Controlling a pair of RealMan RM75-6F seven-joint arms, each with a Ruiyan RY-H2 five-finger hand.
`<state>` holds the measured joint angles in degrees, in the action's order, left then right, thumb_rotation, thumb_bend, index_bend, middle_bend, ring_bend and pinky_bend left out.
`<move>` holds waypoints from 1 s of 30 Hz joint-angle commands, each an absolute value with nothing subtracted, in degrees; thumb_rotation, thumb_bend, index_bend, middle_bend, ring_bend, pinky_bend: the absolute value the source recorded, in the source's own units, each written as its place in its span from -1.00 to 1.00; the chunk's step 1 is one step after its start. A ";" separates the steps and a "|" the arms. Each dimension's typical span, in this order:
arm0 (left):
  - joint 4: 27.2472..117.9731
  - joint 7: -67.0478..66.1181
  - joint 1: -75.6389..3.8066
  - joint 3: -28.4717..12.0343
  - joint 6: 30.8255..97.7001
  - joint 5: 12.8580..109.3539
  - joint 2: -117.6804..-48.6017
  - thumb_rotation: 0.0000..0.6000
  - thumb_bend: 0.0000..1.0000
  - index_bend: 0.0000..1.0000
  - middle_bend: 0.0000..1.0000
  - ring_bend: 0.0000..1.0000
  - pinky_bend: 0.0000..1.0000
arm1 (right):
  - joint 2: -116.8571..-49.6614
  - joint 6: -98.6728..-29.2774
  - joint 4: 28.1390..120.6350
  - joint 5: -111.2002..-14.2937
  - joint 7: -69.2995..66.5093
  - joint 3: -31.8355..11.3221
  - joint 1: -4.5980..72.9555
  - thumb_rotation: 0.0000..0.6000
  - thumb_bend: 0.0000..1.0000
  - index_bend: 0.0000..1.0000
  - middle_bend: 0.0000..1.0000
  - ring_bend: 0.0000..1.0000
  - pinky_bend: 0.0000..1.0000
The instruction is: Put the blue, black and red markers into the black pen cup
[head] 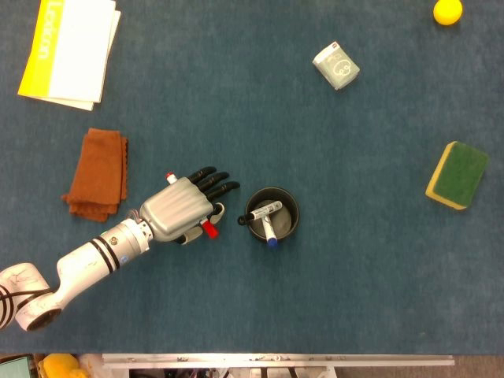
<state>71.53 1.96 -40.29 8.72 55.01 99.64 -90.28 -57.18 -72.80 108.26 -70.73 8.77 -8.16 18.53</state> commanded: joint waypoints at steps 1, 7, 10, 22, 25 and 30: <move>71.57 1.96 -40.27 8.73 55.27 99.63 -90.40 1.00 -0.34 -0.01 -0.83 -1.00 -0.84 | -57.12 -72.72 108.23 -70.68 8.75 -8.21 18.49 1.00 -0.31 -0.46 -0.56 -1.00 -1.00; 71.79 1.69 -40.27 8.92 55.38 99.50 -90.34 1.00 -0.34 0.00 -0.82 -1.00 -0.84 | -57.25 -72.66 108.09 -70.73 8.49 -8.39 18.37 1.00 -0.31 -0.44 -0.56 -1.00 -1.00; 71.86 1.93 -40.18 8.90 55.48 99.22 -90.34 1.00 -0.34 0.03 -0.81 -1.00 -0.83 | -57.30 -72.74 107.95 -70.74 8.34 -8.51 18.27 1.00 -0.31 -0.44 -0.56 -1.00 -1.00; 78.72 8.26 -41.37 7.46 55.34 96.98 -85.91 1.00 -0.34 0.17 -0.75 -1.00 -0.84 | -57.24 -73.23 108.16 -71.07 7.68 -9.21 18.05 1.00 -0.31 -0.42 -0.56 -1.00 -1.00; 82.00 10.40 -42.13 6.46 54.66 95.65 -83.41 1.00 -0.34 0.17 -0.75 -1.00 -0.83 | -57.58 -73.04 108.04 -71.22 7.67 -9.08 18.05 1.00 -0.31 -0.42 -0.56 -1.00 -1.00; 86.52 14.02 -43.36 4.64 53.42 93.35 -79.82 1.00 -0.34 0.17 -0.75 -1.00 -0.84 | -57.98 -73.00 107.85 -71.79 7.49 -8.88 17.96 1.00 -0.31 -0.41 -0.56 -1.00 -1.00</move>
